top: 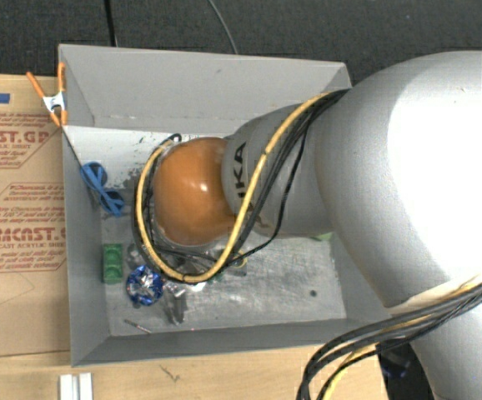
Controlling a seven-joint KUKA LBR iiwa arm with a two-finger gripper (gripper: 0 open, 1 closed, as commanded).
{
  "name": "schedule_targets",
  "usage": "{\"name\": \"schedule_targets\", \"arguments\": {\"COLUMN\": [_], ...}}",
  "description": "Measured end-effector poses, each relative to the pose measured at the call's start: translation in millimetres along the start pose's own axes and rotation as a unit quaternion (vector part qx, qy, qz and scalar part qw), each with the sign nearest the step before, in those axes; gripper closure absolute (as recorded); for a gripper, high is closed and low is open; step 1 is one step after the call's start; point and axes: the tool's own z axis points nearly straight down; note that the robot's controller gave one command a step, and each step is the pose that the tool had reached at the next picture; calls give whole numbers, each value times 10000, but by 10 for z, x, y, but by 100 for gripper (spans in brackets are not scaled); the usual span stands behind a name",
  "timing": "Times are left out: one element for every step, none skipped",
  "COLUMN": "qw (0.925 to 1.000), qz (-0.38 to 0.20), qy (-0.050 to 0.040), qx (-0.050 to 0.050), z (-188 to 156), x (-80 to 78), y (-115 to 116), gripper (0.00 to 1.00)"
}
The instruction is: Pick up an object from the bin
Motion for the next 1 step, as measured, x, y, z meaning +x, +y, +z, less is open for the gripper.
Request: {"name": "schedule_targets", "arguments": {"qw": [10000], "qz": [4], "qy": [-57], "qx": [-4], "z": [-30], "x": [-32], "y": [4], "gripper": [100]}}
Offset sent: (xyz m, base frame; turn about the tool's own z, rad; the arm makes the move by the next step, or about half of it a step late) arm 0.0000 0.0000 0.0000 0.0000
